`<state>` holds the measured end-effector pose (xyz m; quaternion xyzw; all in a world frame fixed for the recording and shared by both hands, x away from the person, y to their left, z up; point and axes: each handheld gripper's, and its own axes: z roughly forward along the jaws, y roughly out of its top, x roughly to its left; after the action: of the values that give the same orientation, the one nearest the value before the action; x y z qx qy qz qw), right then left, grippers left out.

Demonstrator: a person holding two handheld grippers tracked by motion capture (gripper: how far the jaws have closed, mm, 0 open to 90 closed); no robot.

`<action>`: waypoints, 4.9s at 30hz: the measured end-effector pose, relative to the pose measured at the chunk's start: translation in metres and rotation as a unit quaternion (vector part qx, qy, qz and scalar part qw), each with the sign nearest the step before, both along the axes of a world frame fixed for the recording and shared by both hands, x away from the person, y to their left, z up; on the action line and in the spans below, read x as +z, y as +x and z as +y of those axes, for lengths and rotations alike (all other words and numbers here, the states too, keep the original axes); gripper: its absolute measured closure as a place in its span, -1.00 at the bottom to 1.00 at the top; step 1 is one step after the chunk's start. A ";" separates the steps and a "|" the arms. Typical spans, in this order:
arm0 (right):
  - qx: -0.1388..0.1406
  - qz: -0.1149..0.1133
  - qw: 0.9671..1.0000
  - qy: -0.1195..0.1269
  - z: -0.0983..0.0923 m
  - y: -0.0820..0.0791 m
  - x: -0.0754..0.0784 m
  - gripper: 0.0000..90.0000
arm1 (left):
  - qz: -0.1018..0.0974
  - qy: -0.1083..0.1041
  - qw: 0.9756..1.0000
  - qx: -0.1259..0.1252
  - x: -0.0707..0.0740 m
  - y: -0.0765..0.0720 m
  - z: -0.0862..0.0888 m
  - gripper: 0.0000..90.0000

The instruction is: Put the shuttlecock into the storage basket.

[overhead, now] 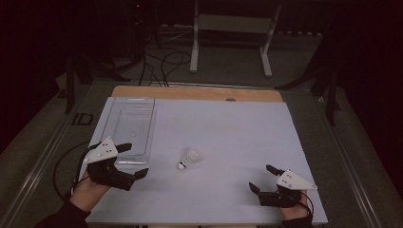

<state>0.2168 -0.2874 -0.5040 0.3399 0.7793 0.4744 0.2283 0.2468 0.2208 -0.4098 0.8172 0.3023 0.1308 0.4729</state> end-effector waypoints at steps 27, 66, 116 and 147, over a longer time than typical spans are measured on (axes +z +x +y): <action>0.006 0.001 1.000 0.004 0.003 -0.001 0.001 -0.77 | 0.022 0.065 0.997 -0.047 0.009 0.024 -0.045 -1.00; 0.010 0.009 1.000 0.005 0.003 0.000 0.000 -0.77 | 0.107 0.170 0.979 -0.036 -0.013 0.043 -0.106 -1.00; 0.009 0.013 1.000 -0.002 0.003 0.000 -0.001 -0.77 | 0.228 0.251 0.941 -0.009 -0.053 0.079 -0.147 -0.99; 0.016 0.025 1.000 -0.007 0.005 0.002 -0.004 -0.77 | 0.273 0.270 0.923 -0.037 -0.077 0.092 -0.149 -0.04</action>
<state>0.2184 -0.2821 -0.5076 0.3374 0.7935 0.4636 0.2040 0.3387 0.0717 -0.4871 0.9285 0.3428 -0.0383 0.1379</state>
